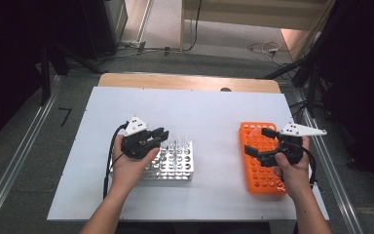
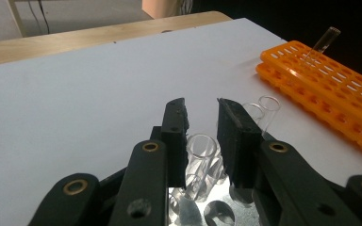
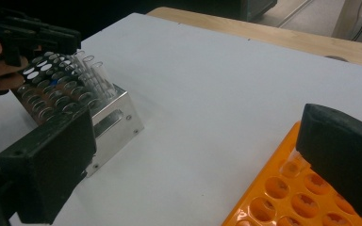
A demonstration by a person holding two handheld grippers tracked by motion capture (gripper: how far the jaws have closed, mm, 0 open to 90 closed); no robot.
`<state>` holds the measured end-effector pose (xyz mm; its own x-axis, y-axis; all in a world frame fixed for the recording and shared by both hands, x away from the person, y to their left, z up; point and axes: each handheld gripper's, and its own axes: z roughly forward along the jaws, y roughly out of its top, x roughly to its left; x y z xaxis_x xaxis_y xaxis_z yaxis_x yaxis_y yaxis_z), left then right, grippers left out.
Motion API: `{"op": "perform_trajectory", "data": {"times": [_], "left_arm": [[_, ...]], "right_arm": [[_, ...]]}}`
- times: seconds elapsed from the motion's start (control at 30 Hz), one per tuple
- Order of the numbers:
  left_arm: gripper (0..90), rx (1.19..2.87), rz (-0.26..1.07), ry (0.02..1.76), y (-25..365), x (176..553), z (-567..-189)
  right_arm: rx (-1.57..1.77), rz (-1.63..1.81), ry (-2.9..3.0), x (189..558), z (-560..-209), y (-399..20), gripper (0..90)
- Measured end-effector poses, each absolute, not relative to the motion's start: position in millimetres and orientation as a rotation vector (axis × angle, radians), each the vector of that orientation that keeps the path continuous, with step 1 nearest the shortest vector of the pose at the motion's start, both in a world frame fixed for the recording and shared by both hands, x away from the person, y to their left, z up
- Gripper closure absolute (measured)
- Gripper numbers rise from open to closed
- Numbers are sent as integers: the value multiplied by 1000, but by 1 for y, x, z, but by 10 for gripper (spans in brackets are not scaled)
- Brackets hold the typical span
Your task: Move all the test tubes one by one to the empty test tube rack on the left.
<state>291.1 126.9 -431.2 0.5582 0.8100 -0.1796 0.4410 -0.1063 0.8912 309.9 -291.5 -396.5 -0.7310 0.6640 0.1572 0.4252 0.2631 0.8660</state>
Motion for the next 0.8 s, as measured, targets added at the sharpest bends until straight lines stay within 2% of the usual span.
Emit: {"op": "perform_trajectory", "data": {"times": [0.13, 0.53, 0.67, 0.8], "left_arm": [[707, 1717, 433, 1041, 130, 288, -430], [379, 1668, 441, 962, 135, 263, -417], [245, 1669, 435, 945, 135, 254, -417], [140, 1671, 421, 931, 134, 247, -418]], "right_arm": [[1023, 1468, 2274, 311, -395, -298, 0], [1130, 1445, 2237, 326, -402, -311, 0], [1182, 1417, 2231, 332, -410, -312, 41], [1210, 1390, 2269, 340, -420, -311, 148]]}}
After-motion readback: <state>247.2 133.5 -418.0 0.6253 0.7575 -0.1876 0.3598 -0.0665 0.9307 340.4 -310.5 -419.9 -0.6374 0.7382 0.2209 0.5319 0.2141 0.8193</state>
